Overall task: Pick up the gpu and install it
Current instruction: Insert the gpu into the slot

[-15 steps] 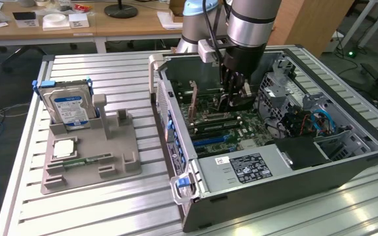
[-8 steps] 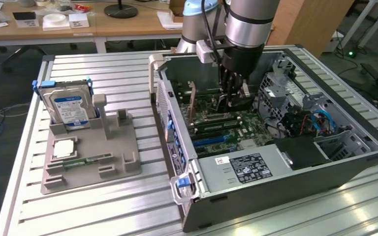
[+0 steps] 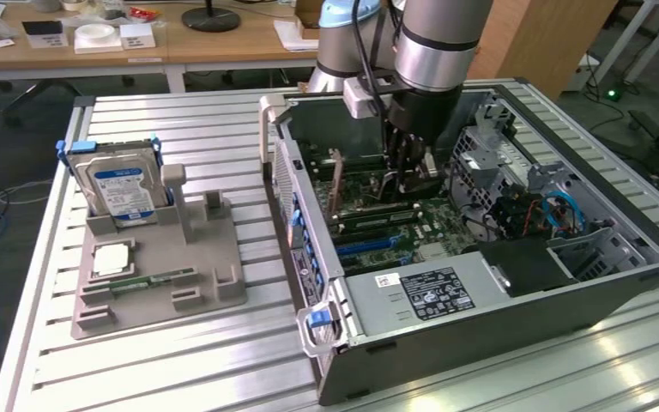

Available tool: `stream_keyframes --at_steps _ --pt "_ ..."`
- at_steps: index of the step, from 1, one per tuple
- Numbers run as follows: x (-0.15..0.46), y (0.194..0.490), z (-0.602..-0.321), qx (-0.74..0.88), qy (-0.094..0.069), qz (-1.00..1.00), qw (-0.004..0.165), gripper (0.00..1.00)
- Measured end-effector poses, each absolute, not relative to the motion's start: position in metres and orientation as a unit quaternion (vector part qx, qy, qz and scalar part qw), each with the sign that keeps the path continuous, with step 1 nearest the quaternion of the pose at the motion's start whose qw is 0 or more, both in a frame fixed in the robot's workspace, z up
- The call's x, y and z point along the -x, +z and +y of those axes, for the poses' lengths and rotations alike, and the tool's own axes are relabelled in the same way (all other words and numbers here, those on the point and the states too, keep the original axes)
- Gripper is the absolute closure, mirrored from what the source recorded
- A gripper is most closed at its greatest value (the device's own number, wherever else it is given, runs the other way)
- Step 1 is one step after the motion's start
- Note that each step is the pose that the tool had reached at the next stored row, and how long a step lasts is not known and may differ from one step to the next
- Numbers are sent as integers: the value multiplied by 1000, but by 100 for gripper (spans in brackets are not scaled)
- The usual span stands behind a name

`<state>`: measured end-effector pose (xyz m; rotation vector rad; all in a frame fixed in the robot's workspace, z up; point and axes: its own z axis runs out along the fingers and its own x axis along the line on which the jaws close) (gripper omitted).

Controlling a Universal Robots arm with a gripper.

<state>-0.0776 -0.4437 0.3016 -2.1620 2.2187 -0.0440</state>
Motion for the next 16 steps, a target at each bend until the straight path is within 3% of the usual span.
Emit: stream_keyframes --at_steps 16 --pt "78 286 -452 709 -14 704 22 73"
